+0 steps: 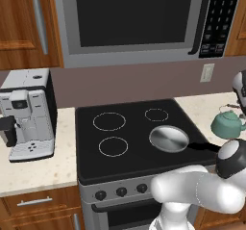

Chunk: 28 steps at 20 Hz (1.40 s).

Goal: Pick the kettle from the counter and place it on a stove burner. Then turn the burner on.

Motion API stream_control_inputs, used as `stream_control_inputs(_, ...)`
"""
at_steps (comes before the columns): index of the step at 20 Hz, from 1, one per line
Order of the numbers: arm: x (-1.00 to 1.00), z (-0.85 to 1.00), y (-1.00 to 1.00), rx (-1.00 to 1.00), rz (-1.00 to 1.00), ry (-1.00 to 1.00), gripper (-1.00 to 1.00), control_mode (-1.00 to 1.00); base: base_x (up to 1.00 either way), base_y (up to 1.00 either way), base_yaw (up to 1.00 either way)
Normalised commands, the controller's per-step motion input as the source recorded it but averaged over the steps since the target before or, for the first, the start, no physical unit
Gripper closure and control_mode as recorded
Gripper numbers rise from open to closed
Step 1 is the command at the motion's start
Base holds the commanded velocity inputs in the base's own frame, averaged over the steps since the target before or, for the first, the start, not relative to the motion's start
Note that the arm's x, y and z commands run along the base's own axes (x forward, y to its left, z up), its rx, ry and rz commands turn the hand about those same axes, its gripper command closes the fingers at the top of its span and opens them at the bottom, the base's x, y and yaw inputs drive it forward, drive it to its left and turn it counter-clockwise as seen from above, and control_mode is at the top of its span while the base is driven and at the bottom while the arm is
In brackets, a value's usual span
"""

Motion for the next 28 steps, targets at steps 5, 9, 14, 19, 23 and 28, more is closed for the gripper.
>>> stream_control_inputs(5, 0.07, -0.01, -0.16, 0.0, 0.07, 0.04, -1.0, -1.0, 0.0, 0.0, 0.0)
stream_control_inputs(9, 0.09, -0.06, -0.03, 0.0, 0.07, 0.01, -1.0, -1.0, 0.0, 0.0, 0.0)
stream_control_inputs(14, 0.14, -0.08, 0.0, 0.0, 0.06, 0.03, -1.0, -1.0, 0.0, 0.0, 0.0)
stream_control_inputs(19, 0.16, -0.13, -0.07, 0.0, 0.03, 0.02, -1.0, -1.0, 0.0, 0.0, 0.0)
stream_control_inputs(23, 0.17, -0.02, -0.21, 0.0, 0.0, 0.0, -1.0, -1.0, 0.0, 0.0, 0.0)
stream_control_inputs(28, 0.18, 0.0, -0.31, 0.0, 0.0, 0.0, -1.0, -1.0, 0.0, 0.0, 0.0)
